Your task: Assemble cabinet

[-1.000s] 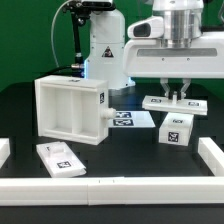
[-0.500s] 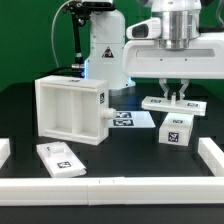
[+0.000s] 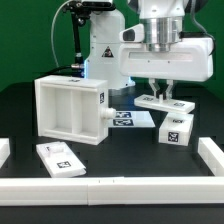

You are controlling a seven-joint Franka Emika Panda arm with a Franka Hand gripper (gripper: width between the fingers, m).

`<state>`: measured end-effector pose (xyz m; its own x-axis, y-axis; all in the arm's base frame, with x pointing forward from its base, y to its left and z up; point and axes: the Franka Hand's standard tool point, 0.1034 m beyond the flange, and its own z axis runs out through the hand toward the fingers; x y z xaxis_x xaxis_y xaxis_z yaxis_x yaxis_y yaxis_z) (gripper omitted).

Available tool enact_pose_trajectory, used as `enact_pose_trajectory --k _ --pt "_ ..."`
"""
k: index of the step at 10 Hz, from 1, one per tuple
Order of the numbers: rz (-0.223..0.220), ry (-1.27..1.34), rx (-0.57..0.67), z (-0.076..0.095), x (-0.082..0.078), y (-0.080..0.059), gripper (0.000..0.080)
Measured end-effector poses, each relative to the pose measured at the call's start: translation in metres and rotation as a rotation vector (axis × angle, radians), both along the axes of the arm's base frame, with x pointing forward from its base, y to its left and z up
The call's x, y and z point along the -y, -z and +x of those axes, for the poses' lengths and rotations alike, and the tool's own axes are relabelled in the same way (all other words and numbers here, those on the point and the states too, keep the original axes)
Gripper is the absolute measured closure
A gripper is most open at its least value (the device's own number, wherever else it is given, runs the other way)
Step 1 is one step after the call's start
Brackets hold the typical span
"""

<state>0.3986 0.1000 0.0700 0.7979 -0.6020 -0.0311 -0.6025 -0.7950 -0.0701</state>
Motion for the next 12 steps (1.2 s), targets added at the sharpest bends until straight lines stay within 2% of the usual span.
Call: enact_pose_trajectory --k 2,3,4,5,9,10,12 --pt "0.000 -0.006 -0.002 -0.001 0.001 0.001 0.0735" --pt "0.002 0.126 0.003 -0.007 0.007 0.002 0.0735" --pt "0.005 0.296 0.039 -0.020 0.022 0.006 0.0735" --pt "-0.003 0.324 0.114 -0.017 0.040 0.004 0.0735" --pt "-0.006 0.332 0.101 -0.012 0.045 0.016 0.0735" --pt "-0.001 0.442 0.093 -0.012 0.058 0.018 0.0735" --pt "-0.002 0.581 0.062 -0.018 0.062 0.031 0.0735"
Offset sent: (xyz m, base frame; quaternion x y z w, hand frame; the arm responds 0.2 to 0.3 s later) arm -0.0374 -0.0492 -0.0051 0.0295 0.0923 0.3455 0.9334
